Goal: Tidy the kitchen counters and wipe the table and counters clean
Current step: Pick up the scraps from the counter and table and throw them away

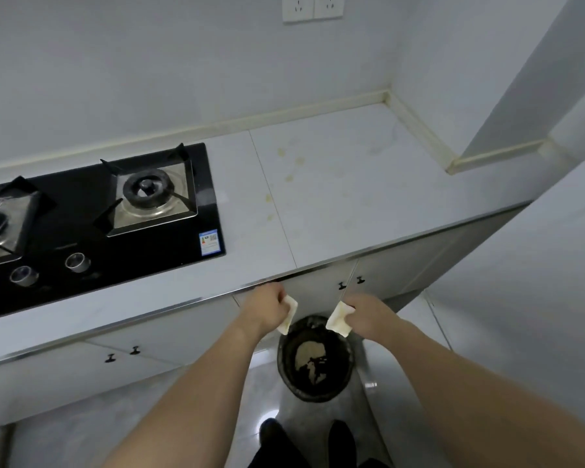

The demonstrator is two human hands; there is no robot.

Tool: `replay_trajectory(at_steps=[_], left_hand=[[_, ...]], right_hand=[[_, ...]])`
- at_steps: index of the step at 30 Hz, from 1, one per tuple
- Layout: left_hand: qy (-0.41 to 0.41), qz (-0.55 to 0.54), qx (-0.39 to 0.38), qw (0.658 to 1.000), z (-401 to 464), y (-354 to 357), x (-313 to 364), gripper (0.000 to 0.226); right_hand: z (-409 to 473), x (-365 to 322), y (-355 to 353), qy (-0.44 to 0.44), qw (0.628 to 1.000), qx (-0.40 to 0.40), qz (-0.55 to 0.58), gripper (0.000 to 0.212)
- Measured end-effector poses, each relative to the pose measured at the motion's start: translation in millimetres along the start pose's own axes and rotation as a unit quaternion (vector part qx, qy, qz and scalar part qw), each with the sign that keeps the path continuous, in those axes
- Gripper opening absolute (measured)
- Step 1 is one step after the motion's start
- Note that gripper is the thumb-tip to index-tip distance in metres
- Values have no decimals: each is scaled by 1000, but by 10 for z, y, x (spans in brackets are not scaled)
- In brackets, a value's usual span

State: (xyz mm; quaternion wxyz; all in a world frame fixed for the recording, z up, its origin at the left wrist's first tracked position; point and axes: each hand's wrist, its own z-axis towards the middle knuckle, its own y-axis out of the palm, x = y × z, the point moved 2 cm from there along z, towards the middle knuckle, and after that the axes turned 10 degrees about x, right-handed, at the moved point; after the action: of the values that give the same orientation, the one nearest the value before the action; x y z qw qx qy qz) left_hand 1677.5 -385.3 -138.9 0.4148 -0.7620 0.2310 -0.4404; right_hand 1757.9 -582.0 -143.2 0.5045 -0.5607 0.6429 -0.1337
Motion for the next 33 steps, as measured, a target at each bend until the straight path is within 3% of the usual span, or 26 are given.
replay_trajectory(at_steps=[4,8,18,23,27,33], left_hand=[[-60,-46,13,997,-29,226,-4,7],[-105,-48,-26,993,-59,697,-178,5],[-165,-33,-75,983,656,2742,-1131,14],[-178,-36,-98,979,826,3358,-1472,20],[-181,-48,-89,978,780,3245,-1494,20],[-152,-58,-65,985,318,2196,-1068,20]], right_hand=[[60,246,152,17,1000,-5,2,16],[229,455,513,46,999,-17,-23,20],[1434,1355,2302,58,994,-42,-80,28],[1793,1680,2855,46,992,-60,-96,33],[1714,1655,2833,33,990,-81,-112,35],[1065,997,2026,-5,992,-67,-108,35]])
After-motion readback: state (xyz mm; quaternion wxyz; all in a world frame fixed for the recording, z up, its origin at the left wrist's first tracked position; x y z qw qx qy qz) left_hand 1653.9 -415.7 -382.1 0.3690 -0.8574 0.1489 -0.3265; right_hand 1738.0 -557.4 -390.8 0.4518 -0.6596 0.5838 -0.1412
